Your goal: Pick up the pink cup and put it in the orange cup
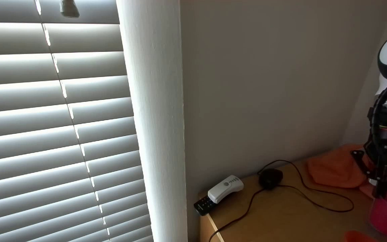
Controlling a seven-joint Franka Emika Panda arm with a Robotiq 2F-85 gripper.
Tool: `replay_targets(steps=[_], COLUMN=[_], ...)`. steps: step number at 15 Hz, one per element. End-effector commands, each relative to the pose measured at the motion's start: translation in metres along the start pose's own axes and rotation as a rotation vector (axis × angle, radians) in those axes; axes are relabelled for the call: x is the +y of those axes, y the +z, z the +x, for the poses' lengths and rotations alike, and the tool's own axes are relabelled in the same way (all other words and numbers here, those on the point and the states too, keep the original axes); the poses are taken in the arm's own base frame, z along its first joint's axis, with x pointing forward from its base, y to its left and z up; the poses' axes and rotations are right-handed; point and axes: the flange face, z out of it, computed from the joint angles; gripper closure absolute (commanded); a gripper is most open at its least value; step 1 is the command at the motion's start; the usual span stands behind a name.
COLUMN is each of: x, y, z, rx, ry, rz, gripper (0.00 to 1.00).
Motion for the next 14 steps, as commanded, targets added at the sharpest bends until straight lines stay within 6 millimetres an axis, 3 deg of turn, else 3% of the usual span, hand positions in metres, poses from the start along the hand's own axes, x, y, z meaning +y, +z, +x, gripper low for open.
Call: replay_targets(steps=[1,5,14], x=[0.012,0.012,0.001], y=[-0.001,0.008,0.03], z=[-0.028,-0.038,-0.034], rx=[-0.037,-0.077,-0.105], ry=[-0.015,-0.036,-0.08], rz=[-0.027,-0.054,-0.029], gripper=[0.99,0.99,0.99])
